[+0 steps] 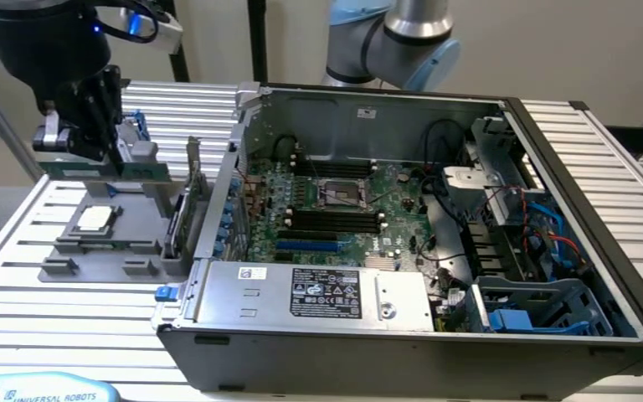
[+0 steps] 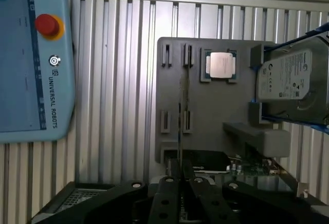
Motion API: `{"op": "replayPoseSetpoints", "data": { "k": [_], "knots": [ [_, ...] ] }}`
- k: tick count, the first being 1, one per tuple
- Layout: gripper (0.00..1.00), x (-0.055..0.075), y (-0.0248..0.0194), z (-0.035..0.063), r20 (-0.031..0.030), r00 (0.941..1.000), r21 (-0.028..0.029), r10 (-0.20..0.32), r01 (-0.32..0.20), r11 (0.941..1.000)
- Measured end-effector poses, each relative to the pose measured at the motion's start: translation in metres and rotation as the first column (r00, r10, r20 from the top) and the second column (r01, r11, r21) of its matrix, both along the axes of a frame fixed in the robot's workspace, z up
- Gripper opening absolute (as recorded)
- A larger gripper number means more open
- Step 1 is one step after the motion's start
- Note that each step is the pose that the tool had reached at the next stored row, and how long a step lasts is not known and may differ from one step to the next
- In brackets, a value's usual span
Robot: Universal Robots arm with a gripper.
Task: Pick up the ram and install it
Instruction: 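Pick up the ram and move it above insertion slot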
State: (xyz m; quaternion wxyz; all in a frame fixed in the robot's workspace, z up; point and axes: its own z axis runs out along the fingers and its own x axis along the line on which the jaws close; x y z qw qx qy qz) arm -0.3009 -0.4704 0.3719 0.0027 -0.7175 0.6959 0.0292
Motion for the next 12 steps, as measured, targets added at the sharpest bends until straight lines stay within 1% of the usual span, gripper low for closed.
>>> {"op": "replayPoseSetpoints", "data": {
  "k": [7, 9, 12],
  "knots": [
    [0.13, 0.032, 0.0000, 0.0149, -0.0010, 1.0000, 0.0152, 0.000, 0.000, 0.9999],
    [0.13, 0.041, 0.0000, 0.0170, -0.0013, 1.0000, 0.0176, 0.000, 0.000, 0.9998],
    [0.13, 0.054, 0.0001, 0.0187, -0.0020, 1.0000, 0.0195, 0.000, 0.000, 0.9998]
  ]
}}
